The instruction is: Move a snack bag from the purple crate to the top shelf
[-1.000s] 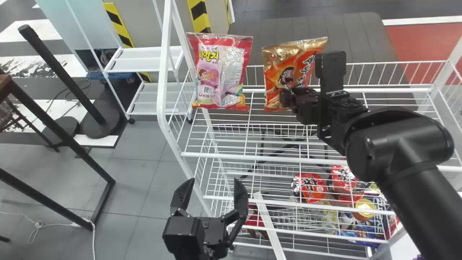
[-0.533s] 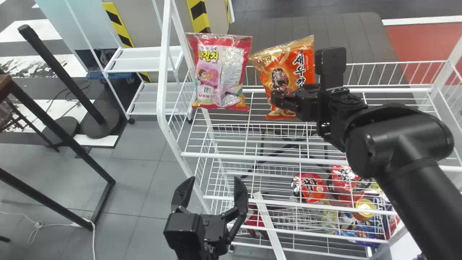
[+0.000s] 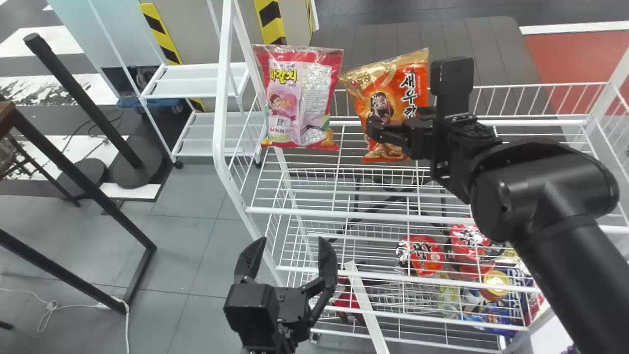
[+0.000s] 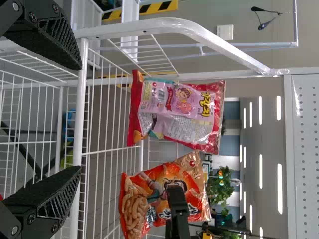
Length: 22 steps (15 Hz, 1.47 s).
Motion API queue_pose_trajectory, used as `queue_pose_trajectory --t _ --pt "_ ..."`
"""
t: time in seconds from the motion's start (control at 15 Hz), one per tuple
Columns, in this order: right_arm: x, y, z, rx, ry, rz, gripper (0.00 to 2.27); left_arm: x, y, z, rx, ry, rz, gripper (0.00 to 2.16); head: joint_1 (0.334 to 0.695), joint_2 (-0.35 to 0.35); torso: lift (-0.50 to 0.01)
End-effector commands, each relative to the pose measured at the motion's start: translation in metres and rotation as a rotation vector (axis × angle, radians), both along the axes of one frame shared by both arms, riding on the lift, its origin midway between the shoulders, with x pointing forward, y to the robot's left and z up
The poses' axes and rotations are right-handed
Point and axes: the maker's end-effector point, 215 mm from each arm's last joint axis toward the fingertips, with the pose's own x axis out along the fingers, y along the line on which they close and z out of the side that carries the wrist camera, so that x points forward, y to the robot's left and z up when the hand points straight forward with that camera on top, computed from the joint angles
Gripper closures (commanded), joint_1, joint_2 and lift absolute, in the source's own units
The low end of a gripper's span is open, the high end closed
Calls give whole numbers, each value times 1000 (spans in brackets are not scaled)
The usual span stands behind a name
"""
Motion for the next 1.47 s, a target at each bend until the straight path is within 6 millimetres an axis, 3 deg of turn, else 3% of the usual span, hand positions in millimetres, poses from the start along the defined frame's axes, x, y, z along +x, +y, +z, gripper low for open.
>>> queue_pose_trajectory --t 0.0,0.27,0.53,1.4 --pt "-14 7 5 12 -19 16 76 0 0 -1 1 2 0 103 695 183 0" --pt "-47 19 12 74 -45 49 100 0 0 -5 1 8 -1 107 695 202 0" --pt "-53 19 12 142 -60 54 404 0 0 -8 4 14 -1 107 695 218 0" --pt "-38 4 5 47 -157 10 407 -1 0 -11 4 17 0 107 695 195 0"
